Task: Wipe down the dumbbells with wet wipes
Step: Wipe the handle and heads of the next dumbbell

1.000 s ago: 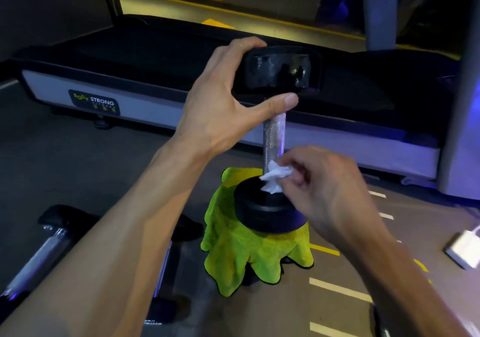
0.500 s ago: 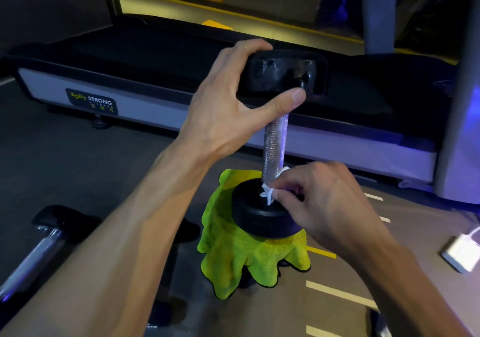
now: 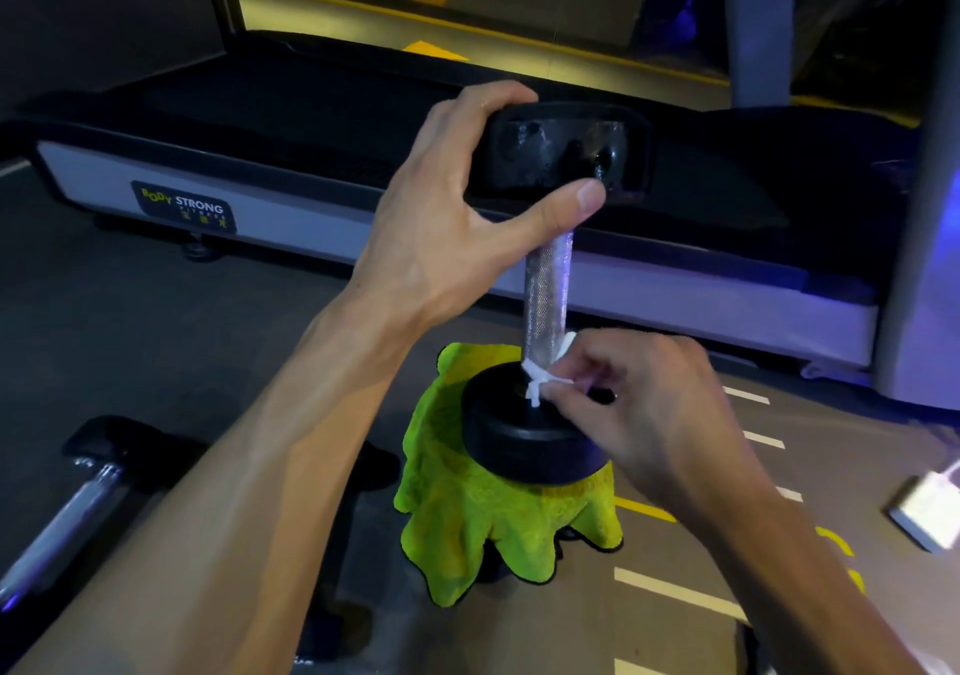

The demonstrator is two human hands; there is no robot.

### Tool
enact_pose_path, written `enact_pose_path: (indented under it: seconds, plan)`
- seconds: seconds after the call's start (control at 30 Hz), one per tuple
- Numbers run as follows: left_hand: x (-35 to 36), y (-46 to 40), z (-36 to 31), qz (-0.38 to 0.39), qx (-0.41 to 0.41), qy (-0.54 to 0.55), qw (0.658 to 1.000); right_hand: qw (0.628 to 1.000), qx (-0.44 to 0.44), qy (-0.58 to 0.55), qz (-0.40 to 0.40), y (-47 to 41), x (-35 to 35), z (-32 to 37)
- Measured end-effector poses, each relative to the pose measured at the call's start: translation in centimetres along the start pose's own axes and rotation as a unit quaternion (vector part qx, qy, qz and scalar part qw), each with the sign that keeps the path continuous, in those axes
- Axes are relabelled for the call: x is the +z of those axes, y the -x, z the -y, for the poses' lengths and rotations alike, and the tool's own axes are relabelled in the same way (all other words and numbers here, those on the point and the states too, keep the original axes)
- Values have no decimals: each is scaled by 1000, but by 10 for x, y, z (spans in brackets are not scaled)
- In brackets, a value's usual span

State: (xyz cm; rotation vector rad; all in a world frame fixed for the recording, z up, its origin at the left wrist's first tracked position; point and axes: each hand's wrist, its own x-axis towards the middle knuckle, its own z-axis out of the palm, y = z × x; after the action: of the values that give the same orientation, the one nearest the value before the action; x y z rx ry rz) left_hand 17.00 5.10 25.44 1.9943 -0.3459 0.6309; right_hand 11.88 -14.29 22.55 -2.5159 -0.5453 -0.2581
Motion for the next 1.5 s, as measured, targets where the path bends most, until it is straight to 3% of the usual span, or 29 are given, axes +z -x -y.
enact_pose_path:
  seconds: [0.17,0.27,0.57,0.77,0.87,1.07,1.27,1.43,1.5]
  plan:
    - [5,0,-5,12,5,9,1000,991,26,77,108,-11,-18,7]
    - [3,0,-4,8,5,10,1000,989,15,93,117,-4,-13,9]
    - [1,0,0,6,2,15,1000,999,22,-33,-13,0,7,-15]
    - [3,1,-1,2,9,22,1000,976,-48,-61,-206,-8,17,-5]
    - [4,1,0,6,14,19,1000,960,-65,-64,-263,-19,15,-1]
    - [2,-1,2,5,12,26,1000,989,-31,-48,-138,10,26,-15]
    - [2,0,2,12,25,34,999,951,-47,-125,-277,-30,11,-1]
    - [-1,-2,2,2,10,56,998,970,-28,-96,-222,7,31,-11]
    - [0,-4,2,-1,0,68,998,966,-38,-99,-237,-6,23,-8]
